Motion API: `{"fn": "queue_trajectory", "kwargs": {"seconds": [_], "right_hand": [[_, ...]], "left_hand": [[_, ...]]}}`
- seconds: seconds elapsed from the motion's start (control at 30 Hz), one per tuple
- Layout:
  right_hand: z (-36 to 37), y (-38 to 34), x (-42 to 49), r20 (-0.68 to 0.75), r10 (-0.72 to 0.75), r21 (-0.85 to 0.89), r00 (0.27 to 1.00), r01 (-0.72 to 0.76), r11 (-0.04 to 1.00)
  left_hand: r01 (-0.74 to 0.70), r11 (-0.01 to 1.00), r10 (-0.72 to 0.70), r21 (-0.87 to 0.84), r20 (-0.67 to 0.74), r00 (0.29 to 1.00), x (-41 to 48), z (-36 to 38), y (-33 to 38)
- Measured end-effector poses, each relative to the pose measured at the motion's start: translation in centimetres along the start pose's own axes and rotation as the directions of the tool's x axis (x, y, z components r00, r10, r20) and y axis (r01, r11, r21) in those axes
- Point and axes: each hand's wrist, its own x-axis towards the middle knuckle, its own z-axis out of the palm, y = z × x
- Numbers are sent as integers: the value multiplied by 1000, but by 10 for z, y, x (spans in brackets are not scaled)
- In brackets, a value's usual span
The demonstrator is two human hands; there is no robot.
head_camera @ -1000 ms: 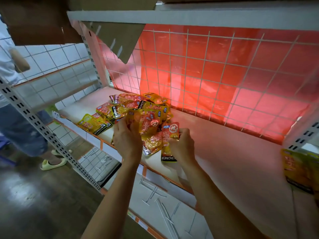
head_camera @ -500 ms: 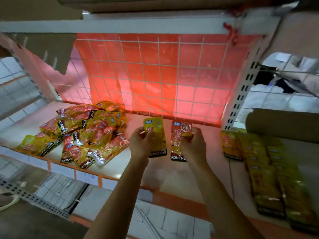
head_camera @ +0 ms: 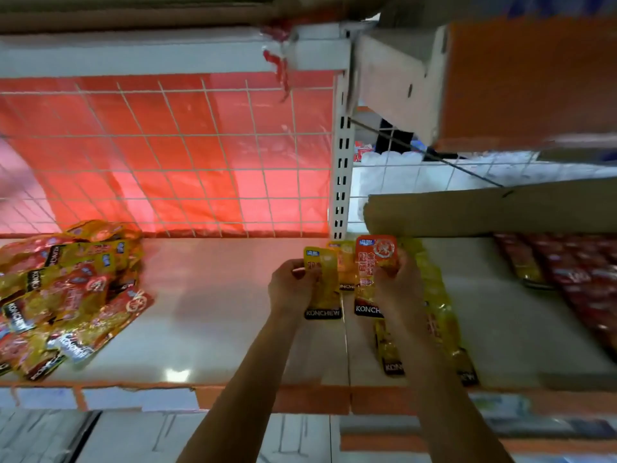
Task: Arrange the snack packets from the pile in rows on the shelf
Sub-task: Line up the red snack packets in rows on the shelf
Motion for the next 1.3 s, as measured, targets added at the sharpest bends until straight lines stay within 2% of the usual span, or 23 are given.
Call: {"fn": "queue_trajectory", "kwargs": {"seconds": [0.17, 0.47, 0.63, 0.87, 0.97, 1.07, 1.17, 1.3], "right_hand": [[-31, 9, 13, -54, 32, -29, 998, -33, 999], [-53, 20, 29, -51, 72, -41, 996, -74, 996], [-62, 26, 36, -44, 74, -19, 996, -74, 997], [-78, 29, 47, -24, 75, -56, 997, -76, 996], [-85, 34, 53, -22, 73, -61, 997, -74, 995], [-93, 41, 60, -22, 71, -35, 997, -72, 997], [-102, 48, 67, -16, 83, 14, 996, -83, 996], [-118, 57, 77, -29, 56, 56, 998, -55, 997]], "left_hand": [[-56, 991, 57, 120, -8, 998, -4, 28, 8], [-116, 963, 122, 245, -7, 993, -7, 51, 12], [-129, 870, 183, 476, -70, 981, -10, 54, 13], [-116, 757, 194, 643, -51, 980, -9, 55, 13], [-133, 704, 250, 698, -68, 966, -14, 58, 17], [-263, 701, 401, 663, -60, 914, -27, 71, 28], [-455, 725, 528, 517, 6, 849, -47, 96, 44], [-580, 716, 566, 388, 165, 808, -79, 145, 59]]}}
